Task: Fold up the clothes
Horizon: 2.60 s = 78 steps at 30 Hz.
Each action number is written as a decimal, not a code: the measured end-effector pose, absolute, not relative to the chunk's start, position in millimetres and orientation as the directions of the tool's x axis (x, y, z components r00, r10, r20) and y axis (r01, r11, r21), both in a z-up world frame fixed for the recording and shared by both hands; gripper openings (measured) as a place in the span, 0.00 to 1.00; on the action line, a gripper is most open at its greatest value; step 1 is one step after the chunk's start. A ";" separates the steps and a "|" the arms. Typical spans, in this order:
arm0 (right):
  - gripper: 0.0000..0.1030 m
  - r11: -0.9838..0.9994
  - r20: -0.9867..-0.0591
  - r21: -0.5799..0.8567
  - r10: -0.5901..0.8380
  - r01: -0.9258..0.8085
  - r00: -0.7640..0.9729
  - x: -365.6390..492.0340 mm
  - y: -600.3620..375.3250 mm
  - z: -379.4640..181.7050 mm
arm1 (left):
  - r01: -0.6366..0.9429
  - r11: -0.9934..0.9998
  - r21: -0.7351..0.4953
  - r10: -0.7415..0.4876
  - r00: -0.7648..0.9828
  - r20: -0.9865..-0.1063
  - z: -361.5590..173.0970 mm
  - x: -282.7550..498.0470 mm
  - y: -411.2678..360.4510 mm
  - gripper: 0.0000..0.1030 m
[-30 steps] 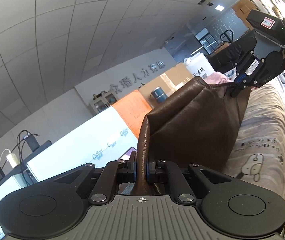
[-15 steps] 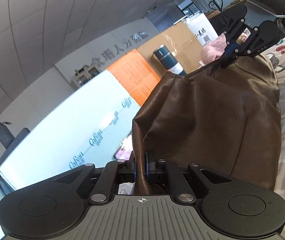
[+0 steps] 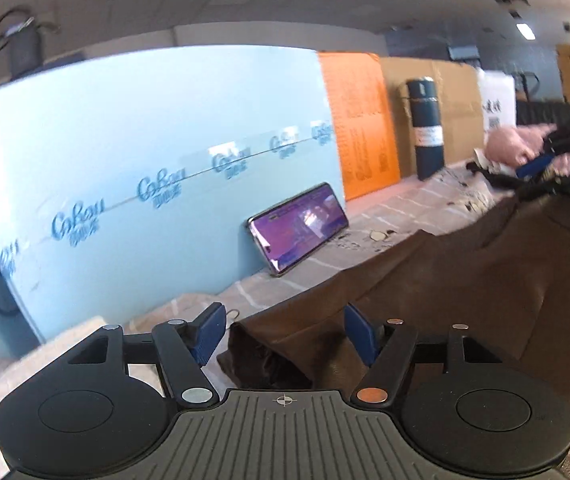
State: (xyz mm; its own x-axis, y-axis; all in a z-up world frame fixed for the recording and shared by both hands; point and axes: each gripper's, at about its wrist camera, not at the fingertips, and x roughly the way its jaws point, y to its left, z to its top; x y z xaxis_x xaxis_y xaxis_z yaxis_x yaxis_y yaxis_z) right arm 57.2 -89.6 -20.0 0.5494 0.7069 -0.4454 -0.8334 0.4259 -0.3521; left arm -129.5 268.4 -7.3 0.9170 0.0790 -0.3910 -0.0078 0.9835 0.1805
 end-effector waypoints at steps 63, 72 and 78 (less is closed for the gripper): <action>0.95 0.671 -0.471 0.720 0.660 -0.176 0.585 36.7 -199.1 -53.9 | -0.453 0.841 -0.294 0.232 0.794 -0.561 -25.3 -177.7 240.4 0.92; 0.21 0.626 -0.388 0.752 0.672 -0.205 0.631 42.4 -171.1 -66.4 | -0.365 0.911 -0.190 0.202 0.799 -0.566 -32.3 -166.6 215.2 0.95; 0.09 0.555 -0.226 0.770 0.700 -0.316 0.678 19.6 -197.8 -47.4 | -0.232 0.943 -0.240 0.086 0.864 -0.496 -27.3 -174.9 206.6 0.94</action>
State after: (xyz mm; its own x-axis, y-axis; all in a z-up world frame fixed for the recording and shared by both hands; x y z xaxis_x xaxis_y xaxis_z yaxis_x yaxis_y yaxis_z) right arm 19.6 -197.8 -47.4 0.6776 0.6998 -0.2263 -0.3155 0.5546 0.7700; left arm -174.9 206.6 -27.3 0.8639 0.0858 -0.4963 -0.2316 0.9427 -0.2402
